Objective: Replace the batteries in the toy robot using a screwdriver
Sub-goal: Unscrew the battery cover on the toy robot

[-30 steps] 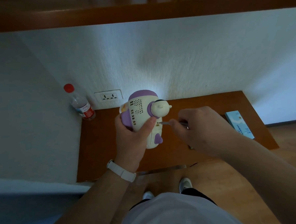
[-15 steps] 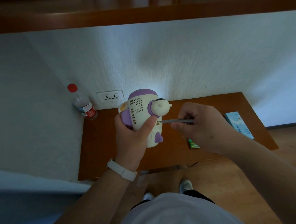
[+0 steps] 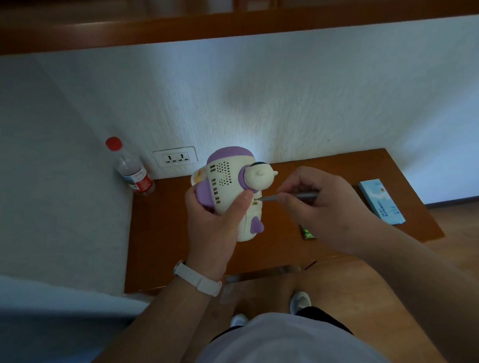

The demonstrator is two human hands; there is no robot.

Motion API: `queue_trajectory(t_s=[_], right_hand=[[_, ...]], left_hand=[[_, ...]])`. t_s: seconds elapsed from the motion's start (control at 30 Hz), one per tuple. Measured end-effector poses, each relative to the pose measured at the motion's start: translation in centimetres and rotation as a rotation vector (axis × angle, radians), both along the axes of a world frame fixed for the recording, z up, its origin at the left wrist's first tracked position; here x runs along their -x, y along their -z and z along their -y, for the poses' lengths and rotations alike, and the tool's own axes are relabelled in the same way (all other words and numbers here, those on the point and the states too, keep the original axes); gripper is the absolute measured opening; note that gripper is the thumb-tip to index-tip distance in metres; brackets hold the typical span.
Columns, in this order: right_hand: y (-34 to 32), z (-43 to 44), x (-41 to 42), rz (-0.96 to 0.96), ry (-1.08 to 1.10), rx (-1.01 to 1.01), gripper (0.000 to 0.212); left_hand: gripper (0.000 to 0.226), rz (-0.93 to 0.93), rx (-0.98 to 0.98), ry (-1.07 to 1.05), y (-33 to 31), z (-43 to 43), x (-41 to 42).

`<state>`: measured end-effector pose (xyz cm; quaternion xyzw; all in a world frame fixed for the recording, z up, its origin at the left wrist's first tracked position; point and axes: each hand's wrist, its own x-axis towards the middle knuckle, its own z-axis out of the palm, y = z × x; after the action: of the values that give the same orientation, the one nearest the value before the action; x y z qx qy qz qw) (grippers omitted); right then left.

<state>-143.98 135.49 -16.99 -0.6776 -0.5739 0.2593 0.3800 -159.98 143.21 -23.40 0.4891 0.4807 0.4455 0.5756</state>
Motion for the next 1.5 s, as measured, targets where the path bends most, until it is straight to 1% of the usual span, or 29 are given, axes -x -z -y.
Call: queue_trajectory(t_s=[0.03,0.07,0.17,0.23,0.3,0.4,0.6,0.67,0.73,0.8,0.9,0.93,1.03,1.17,1.23,1.3,1.43,1.5], right_hand=[[0.0,0.1,-0.1,0.053,-0.012,0.008,0.005],[0.0,0.1,-0.2,0.11,-0.027,0.018,0.011],[0.0,0.1,-0.3,0.261,-0.062,0.039,0.04],[0.1,0.0,-0.4,0.3,-0.056,0.028,0.053],[0.2,-0.1,-0.6,0.307,-0.05,0.016,0.06],[0.2,-0.2,-0.6,0.293,-0.049,-0.003,0.057],[0.0,-0.5,-1.3,0.23,-0.071,0.012,0.029],[0.0,-0.7,-1.4,0.223,-0.076,0.032,0.023],[0.0,-0.8,-1.4,0.222,-0.077,0.039,0.021],[0.0,-1.0,-1.4,0.252,-0.06,0.026,0.026],[0.0,-1.2,-1.4,0.3,-0.043,0.019,0.049],[0.1,-1.2,-1.4,0.301,-0.046,0.019,0.054],[0.1,-1.4,-1.5,0.309,-0.09,-0.022,0.052],[0.0,-1.8,-1.6,0.239,-0.113,0.002,0.031],[0.0,-1.9,-1.5,0.219,-0.111,0.019,0.025],[0.0,-2.1,-1.4,0.222,-0.088,0.018,0.028],[0.2,-2.3,-1.4,0.283,-0.047,0.008,0.055],[0.3,-2.3,-1.5,0.287,-0.054,-0.017,0.057]], left_hand=[[0.078,-0.002,-0.003,-0.001,0.0,0.0,0.0],[0.078,0.0,-0.006,-0.002,0.0,0.0,0.1],[0.084,0.014,-0.022,-0.001,-0.2,-0.1,0.2],[0.084,0.017,-0.036,-0.003,-0.4,-0.2,0.1],[0.083,0.018,-0.044,0.003,-0.5,-0.2,0.0],[0.081,0.016,-0.049,0.011,-0.5,-0.3,-0.1],[0.076,-0.007,-0.052,0.018,-0.5,-0.3,-0.3],[0.072,-0.017,-0.05,0.022,-0.3,-0.4,-0.4],[0.072,-0.022,-0.045,0.028,-0.3,-0.4,-0.4],[0.076,-0.026,-0.043,0.032,-0.4,-0.5,-0.4],[0.075,-0.031,-0.043,0.029,-0.4,-0.7,-0.4],[0.074,-0.031,-0.045,0.029,-0.5,-0.8,-0.3],[0.075,-0.035,-0.049,0.021,-0.5,-1.1,-0.3],[0.074,-0.034,-0.041,0.015,-0.3,-1.5,-0.3],[0.077,-0.03,-0.04,0.018,-0.3,-1.6,-0.3],[0.08,-0.026,-0.04,0.017,-0.3,-1.7,-0.3],[0.074,-0.029,-0.053,0.016,-0.4,-2.1,-0.3],[0.074,-0.034,-0.062,0.02,-0.4,-2.4,-0.3]])
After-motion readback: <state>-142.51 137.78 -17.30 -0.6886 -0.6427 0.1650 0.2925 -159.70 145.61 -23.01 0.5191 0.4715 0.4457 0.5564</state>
